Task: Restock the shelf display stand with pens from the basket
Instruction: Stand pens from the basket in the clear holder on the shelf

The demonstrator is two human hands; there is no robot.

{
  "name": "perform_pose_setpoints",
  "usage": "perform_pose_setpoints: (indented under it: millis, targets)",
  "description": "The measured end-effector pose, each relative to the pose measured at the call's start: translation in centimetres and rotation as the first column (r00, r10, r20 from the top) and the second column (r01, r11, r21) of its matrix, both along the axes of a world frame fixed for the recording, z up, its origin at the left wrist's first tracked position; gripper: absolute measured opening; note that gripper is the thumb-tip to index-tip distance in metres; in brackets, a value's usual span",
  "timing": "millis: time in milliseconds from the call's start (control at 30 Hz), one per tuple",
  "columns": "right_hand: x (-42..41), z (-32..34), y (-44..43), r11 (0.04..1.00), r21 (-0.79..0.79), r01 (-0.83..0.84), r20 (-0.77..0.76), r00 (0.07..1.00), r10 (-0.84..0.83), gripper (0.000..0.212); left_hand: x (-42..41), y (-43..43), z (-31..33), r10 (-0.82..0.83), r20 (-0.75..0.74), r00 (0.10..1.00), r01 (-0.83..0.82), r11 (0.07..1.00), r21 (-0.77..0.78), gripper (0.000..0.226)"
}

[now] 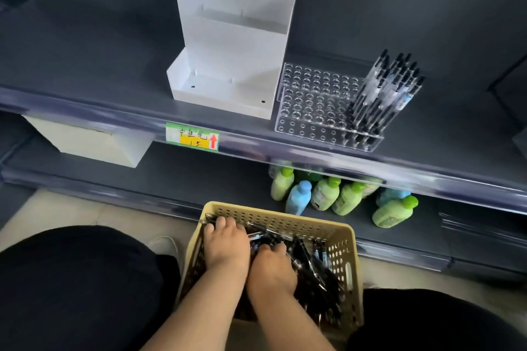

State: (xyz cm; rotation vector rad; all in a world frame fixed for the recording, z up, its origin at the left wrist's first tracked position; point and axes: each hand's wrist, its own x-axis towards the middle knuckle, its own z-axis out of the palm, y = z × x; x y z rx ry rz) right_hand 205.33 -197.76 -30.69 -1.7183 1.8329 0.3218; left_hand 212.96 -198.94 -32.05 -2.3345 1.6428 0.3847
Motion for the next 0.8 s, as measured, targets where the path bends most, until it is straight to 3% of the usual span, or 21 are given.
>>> perform_pose_setpoints:
  millis: [300,467,567,700,800]
  targets:
    - [0.3,-0.4,-2.3,0.991,0.121,0.06,-0.035,0.998,-0.056,0.037,0.4,0.3,0.2,-0.026,-0.028,0.999,0.027,0.999,0.041,0.037]
    - [1.0,-0.4,-2.0,0.991,0.117,0.061,-0.062,0.997,-0.054,0.042,0.9,0.5,1.4,0.129,-0.134,0.982,-0.109,0.982,0.152,0.03]
    - [1.4,-0.6,-2.0,0.992,0.115,0.057,-0.079,0.996,-0.048,0.043,1.5,1.1,1.8,0.19,-0.212,0.959,-0.163,0.977,0.139,0.029]
    - [1.0,-1.4,-2.3,0.979,0.167,0.113,-0.041,0.993,-0.108,0.064,2.3,2.3,2.5,0.22,-0.249,0.943,-0.191,0.972,0.134,0.024]
    - [1.1,-1.5,-2.1,0.978,0.161,0.132,-0.029,0.991,-0.129,0.067,2.9,3.4,2.7,0.223,-0.269,0.937,-0.198,0.973,0.117,0.021]
